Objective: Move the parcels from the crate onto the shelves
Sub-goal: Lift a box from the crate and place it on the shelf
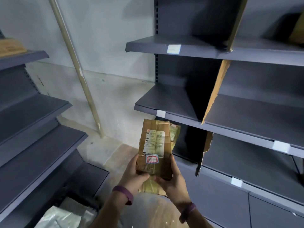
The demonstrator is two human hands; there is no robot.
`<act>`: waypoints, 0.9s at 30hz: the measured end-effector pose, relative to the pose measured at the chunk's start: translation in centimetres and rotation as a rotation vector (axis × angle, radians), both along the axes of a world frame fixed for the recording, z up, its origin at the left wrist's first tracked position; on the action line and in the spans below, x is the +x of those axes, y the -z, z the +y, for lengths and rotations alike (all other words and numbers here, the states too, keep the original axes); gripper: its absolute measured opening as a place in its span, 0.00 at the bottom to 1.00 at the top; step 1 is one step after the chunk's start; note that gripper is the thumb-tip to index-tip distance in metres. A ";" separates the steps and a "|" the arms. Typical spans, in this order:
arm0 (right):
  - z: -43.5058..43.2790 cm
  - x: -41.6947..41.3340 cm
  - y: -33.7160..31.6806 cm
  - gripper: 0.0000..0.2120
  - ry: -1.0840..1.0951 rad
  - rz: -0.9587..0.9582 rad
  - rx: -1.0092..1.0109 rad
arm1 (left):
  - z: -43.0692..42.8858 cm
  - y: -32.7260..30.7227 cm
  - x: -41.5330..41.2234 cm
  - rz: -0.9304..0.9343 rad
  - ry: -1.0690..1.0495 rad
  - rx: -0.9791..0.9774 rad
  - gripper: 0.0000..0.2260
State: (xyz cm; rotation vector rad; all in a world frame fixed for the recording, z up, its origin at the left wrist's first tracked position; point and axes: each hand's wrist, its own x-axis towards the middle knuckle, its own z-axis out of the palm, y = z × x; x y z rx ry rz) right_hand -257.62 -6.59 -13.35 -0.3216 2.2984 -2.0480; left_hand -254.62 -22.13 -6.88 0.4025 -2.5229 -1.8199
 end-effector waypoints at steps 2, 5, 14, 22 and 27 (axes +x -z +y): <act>-0.7 -0.1 0.2 0.45 0.025 -0.013 -0.001 | -0.9 0.3 -0.8 -0.009 0.028 0.009 0.29; -2.1 0.4 -0.3 0.45 0.078 -0.013 0.016 | -2.7 0.5 -1.3 -0.026 0.094 0.013 0.29; -8.7 4.3 -4.9 0.50 0.244 0.077 0.021 | -11.2 -3.3 -0.2 0.164 0.292 -0.037 0.34; -10.8 1.2 -12.2 0.46 0.337 0.232 0.062 | -12.5 -9.5 -3.3 0.306 0.365 0.075 0.29; -9.4 -1.9 -13.8 0.41 0.397 0.264 0.085 | -11.0 -10.5 -7.3 0.322 0.403 0.113 0.28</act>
